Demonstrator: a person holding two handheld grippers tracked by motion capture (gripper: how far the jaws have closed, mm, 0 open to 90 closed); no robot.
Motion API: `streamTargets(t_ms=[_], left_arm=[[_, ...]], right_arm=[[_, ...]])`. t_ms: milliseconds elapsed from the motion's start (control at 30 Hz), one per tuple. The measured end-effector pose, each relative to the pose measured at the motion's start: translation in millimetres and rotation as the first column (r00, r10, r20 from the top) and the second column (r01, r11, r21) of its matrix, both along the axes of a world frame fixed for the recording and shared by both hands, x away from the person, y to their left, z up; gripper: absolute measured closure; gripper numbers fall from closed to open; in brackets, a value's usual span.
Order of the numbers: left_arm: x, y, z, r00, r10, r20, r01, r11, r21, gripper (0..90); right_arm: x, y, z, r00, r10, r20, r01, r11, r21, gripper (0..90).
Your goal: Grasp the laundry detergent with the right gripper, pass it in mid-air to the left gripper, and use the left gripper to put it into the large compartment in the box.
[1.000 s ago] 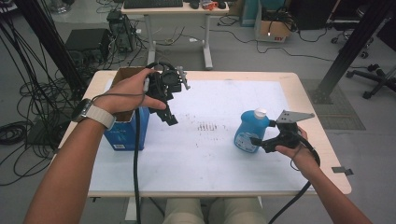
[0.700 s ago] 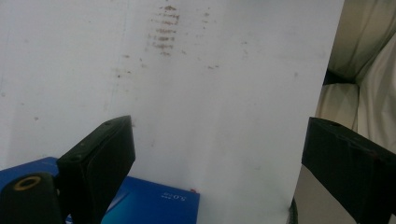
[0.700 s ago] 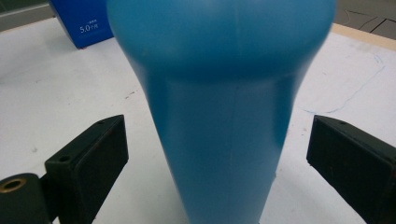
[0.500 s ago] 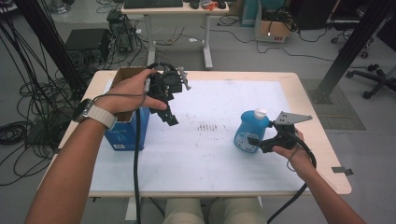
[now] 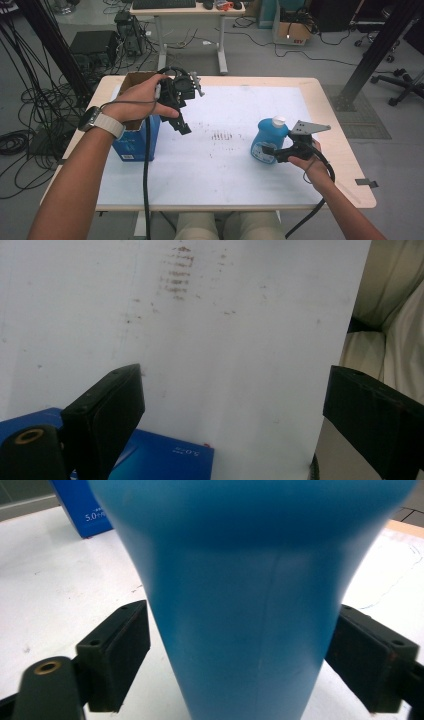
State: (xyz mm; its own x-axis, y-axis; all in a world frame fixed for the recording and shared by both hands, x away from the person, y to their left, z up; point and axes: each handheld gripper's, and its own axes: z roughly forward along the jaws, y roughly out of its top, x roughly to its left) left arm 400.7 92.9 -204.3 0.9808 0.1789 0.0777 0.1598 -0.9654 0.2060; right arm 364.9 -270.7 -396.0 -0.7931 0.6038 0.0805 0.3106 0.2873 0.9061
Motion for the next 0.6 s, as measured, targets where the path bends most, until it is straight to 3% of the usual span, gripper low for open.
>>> streamTargets(t_ms=[600], left_arm=[[0.9, -1.6, -0.6, 1.0, -0.001, -0.001, 0.001, 1.0, 0.004, 9.9]], right_arm=[[0.4, 2.6, -3.9, 0.9988, 0.016, 0.046, -0.018, 0.9993, 0.032, 35.3]])
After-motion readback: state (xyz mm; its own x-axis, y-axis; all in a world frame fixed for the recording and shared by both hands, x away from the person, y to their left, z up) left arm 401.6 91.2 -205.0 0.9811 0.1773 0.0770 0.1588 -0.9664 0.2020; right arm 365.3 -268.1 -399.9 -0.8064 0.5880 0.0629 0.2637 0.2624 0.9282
